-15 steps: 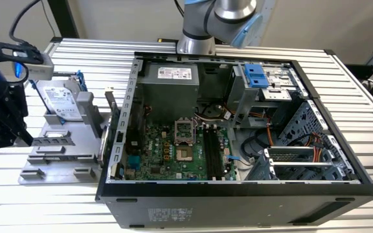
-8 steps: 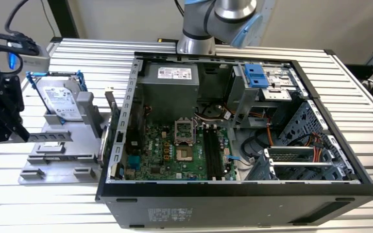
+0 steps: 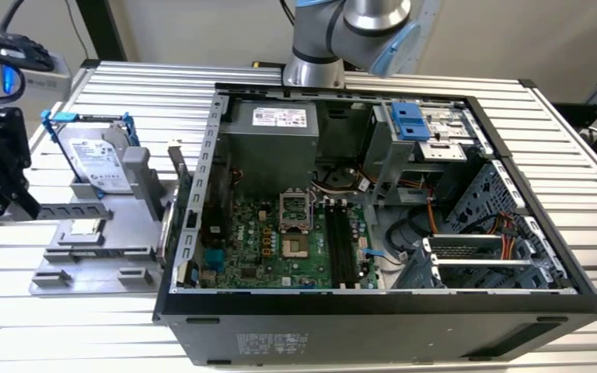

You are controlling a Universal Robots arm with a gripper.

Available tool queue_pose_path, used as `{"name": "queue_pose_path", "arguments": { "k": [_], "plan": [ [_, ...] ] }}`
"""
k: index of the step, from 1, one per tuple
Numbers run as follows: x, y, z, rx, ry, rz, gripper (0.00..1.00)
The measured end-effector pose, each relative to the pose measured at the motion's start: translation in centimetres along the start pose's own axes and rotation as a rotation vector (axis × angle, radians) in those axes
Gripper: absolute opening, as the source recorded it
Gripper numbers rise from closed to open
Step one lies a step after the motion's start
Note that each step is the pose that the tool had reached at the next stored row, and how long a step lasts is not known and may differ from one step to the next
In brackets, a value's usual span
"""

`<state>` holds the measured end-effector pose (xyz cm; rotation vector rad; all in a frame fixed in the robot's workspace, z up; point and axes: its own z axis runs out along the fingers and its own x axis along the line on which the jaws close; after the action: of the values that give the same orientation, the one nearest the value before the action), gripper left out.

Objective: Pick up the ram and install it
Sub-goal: 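Pick up the ram and move it above insertion slot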

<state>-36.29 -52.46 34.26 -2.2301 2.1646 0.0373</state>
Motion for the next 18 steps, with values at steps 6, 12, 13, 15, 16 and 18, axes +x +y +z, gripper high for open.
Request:
{"name": "queue_pose_path", "arguments": {
  "k": [6, 12, 13, 15, 16, 18],
  "plan": [
    [-0.05, -0.01, -1.24, 0.0000, 0.0000, 0.000, 0.00],
    [-0.10, -0.02, -2.45, -0.0009, 0.0000, 0.000, 0.00],
    [-0.11, -0.02, -2.67, -0.0022, -0.0001, 0.000, 0.00],
    [-0.12, -0.02, -2.99, -0.0085, -0.0002, 0.000, 0.00],
    [-0.13, -0.03, -3.09, -0.0133, -0.0005, 0.001, 0.00],
    [-0.14, -0.03, -3.32, -0.0225, -0.0007, 0.001, 0.00]
  ]
}}
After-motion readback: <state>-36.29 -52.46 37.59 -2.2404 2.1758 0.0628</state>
